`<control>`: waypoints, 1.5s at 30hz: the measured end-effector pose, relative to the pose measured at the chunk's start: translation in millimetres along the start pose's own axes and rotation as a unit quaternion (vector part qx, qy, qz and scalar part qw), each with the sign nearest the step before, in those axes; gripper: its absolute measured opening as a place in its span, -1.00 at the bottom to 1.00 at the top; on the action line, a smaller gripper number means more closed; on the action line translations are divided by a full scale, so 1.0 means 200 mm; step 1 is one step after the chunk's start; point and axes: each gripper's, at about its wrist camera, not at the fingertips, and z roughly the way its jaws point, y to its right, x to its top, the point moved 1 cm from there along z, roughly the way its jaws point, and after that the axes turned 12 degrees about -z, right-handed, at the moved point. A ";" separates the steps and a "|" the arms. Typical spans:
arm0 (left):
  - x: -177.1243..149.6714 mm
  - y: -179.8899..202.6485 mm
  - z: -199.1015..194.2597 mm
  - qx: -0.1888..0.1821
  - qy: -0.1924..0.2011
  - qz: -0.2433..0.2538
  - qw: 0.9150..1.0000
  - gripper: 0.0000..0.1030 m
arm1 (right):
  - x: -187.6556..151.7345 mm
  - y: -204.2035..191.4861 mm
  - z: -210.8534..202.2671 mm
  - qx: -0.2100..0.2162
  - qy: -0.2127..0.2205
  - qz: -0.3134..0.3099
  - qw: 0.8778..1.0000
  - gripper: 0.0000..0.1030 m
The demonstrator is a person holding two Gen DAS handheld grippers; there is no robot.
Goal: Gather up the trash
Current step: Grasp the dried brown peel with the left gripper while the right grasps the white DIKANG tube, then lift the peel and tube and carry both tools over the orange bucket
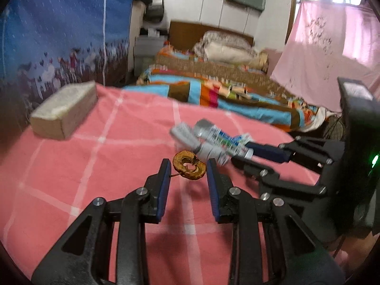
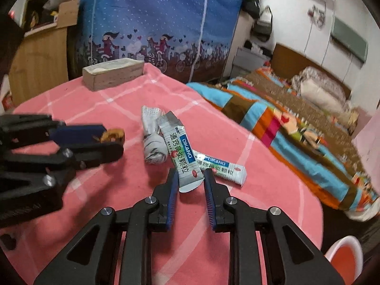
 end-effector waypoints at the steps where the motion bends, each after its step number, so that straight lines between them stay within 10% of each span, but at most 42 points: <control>1: 0.00 0.00 -0.02 -0.001 0.009 0.003 1.000 -0.35 | 0.00 -0.01 -0.01 -0.008 0.005 -0.008 1.000 -0.61; 29: -0.03 0.06 -0.31 -0.021 0.159 -0.012 0.987 -0.35 | -0.17 0.14 -0.55 -0.096 0.251 0.108 0.957 -0.61; 45: -0.02 0.50 -0.44 -0.078 0.226 0.053 0.970 -0.35 | -0.38 0.35 -0.90 -0.156 0.308 0.171 0.923 -0.61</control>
